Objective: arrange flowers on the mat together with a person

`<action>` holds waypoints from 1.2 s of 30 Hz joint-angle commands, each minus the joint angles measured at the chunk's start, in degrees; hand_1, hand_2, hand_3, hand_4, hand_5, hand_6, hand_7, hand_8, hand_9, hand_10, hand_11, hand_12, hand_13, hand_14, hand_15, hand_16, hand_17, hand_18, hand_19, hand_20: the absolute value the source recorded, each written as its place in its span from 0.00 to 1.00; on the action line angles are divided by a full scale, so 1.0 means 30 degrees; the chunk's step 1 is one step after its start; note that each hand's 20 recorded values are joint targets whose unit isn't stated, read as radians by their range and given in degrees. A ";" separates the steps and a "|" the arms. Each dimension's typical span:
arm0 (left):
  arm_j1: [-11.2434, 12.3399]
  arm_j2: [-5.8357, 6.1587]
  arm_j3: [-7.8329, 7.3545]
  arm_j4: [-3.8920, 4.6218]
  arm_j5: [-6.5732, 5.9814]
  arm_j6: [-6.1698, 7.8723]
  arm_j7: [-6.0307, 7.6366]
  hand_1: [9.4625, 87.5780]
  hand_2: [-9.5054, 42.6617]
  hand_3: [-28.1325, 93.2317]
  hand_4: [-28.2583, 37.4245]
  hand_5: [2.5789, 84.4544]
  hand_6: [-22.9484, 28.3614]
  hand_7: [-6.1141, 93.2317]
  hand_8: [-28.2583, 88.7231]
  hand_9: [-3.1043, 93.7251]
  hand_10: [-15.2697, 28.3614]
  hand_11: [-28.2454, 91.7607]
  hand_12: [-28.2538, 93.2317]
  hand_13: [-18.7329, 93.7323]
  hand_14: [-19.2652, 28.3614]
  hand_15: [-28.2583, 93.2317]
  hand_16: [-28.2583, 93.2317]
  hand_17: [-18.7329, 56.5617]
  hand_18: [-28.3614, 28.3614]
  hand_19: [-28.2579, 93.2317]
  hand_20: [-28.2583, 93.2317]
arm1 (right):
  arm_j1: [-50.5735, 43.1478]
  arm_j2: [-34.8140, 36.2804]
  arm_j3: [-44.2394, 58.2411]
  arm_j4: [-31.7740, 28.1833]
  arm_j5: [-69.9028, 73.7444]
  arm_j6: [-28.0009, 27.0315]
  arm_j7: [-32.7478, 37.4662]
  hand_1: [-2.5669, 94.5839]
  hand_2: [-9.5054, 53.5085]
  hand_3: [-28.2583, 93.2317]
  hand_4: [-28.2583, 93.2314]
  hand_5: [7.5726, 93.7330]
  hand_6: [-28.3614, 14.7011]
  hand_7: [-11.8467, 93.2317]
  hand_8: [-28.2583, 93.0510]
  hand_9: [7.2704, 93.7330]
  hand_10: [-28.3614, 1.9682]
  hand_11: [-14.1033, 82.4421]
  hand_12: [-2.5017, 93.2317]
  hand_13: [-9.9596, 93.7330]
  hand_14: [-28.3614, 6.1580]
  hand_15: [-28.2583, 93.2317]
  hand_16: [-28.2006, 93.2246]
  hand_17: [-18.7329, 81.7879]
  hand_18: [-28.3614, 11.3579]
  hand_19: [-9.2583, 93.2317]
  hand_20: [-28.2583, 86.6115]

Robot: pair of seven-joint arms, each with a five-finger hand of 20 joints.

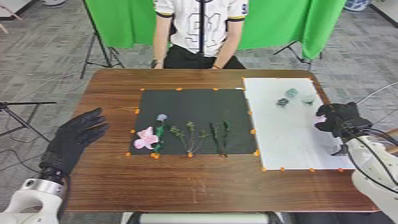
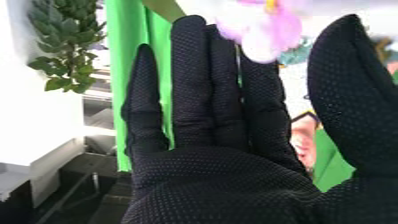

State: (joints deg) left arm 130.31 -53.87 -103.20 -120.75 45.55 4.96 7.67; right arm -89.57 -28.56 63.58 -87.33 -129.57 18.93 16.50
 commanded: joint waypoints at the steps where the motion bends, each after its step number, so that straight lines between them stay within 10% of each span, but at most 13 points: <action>1: 0.0255 0.0015 0.0021 0.0092 0.0007 -0.0207 -0.0157 0.22 0.16 0.82 0.04 0.42 0.54 0.24 0.17 0.37 0.62 0.44 0.37 0.42 0.72 0.51 0.23 0.17 0.86 0.64 0.29 | 0.1118 0.0261 -0.1496 0.0971 -0.1629 0.2350 0.0612 0.46 0.00 0.90 0.00 0.54 0.75 0.62 0.18 0.63 0.74 0.48 0.47 0.62 0.74 0.70 0.48 0.39 0.35 0.66 0.54; 7: 0.0224 -0.0021 0.0006 0.0107 0.0017 -0.0184 -0.0180 0.22 0.16 0.82 0.03 0.42 0.54 0.24 0.17 0.37 0.62 0.44 0.37 0.42 0.72 0.51 0.22 0.17 0.86 0.64 0.29 | 0.1087 0.0161 -0.1477 0.0589 -0.1765 0.2497 0.0052 0.54 0.00 0.89 0.00 0.68 0.78 0.64 0.23 0.81 0.86 0.44 0.60 0.74 0.79 0.71 0.58 0.44 0.38 0.70 0.58; 21: 0.0087 -0.0183 0.0228 0.0094 0.0064 -0.0223 -0.0501 0.22 0.16 0.82 0.03 0.42 0.54 0.24 0.17 0.37 0.62 0.44 0.37 0.42 0.72 0.51 0.22 0.17 0.86 0.64 0.29 | 1.1182 -0.3755 -1.0049 -0.1402 -0.1151 0.6661 -0.4802 0.54 0.00 0.90 0.00 0.69 0.76 0.63 0.23 0.83 0.85 0.42 0.61 0.75 0.79 0.70 0.59 0.45 0.38 0.70 0.59; 36: 0.0386 -0.0100 0.0443 -0.0042 -0.0018 0.0230 -0.0329 0.22 0.16 0.82 0.03 0.42 0.54 0.24 0.17 0.37 0.62 0.44 0.37 0.42 0.72 0.51 0.22 0.17 0.86 0.64 0.29 | 1.8152 -0.9087 -1.8516 0.1339 0.0847 0.6192 -0.7605 0.53 0.00 0.90 0.00 0.68 0.77 0.64 0.22 0.82 0.85 0.41 0.61 0.75 0.81 0.70 0.59 0.44 0.39 0.70 0.59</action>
State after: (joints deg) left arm 130.43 -53.89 -102.61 -120.88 45.54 4.97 6.81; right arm -42.35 -48.75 13.41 -86.55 -126.48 38.91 -5.05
